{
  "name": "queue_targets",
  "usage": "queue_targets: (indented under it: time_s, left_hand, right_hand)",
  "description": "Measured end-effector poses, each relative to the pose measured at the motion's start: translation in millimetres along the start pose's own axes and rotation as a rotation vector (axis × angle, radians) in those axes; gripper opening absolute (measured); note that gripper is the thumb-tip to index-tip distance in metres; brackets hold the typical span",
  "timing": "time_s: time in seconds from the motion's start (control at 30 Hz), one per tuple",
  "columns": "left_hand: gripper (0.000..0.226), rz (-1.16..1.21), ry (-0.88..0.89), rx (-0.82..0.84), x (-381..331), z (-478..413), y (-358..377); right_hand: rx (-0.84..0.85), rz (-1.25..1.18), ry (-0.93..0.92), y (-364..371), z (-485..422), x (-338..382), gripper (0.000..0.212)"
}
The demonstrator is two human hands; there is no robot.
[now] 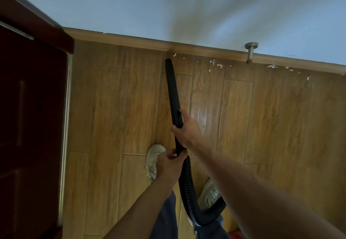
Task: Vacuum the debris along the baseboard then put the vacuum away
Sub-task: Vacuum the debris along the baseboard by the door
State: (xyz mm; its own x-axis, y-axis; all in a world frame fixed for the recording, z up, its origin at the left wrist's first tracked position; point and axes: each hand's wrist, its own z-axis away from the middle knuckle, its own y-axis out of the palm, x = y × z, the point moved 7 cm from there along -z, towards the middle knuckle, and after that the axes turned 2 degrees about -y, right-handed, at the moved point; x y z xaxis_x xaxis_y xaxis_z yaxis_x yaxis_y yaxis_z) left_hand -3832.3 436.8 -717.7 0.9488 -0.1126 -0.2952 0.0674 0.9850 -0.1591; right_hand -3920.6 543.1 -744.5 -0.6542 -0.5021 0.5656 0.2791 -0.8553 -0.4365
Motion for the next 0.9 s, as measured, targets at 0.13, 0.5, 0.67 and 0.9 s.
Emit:
queue_targets:
  time_s: [0.13,0.5,0.67,0.9]
  left_hand:
    - [0.016,-0.009,-0.004,0.022,-1,-3,1]
    - [0.016,-0.076,-0.032,0.094,-1,1,9]
    - [0.009,-0.128,-0.001,0.130,-5,3,10]
    - [0.007,-0.197,0.019,0.199,-15,2,15]
  right_hand:
    - [-0.020,-0.001,0.023,1,-1,-3,0.059]
    - [-0.088,-0.020,0.070,-14,7,-11,0.058]
    - [-0.129,-0.068,0.086,-20,12,-15,0.049]
    - [-0.193,-0.145,0.175,-31,14,-31,0.057]
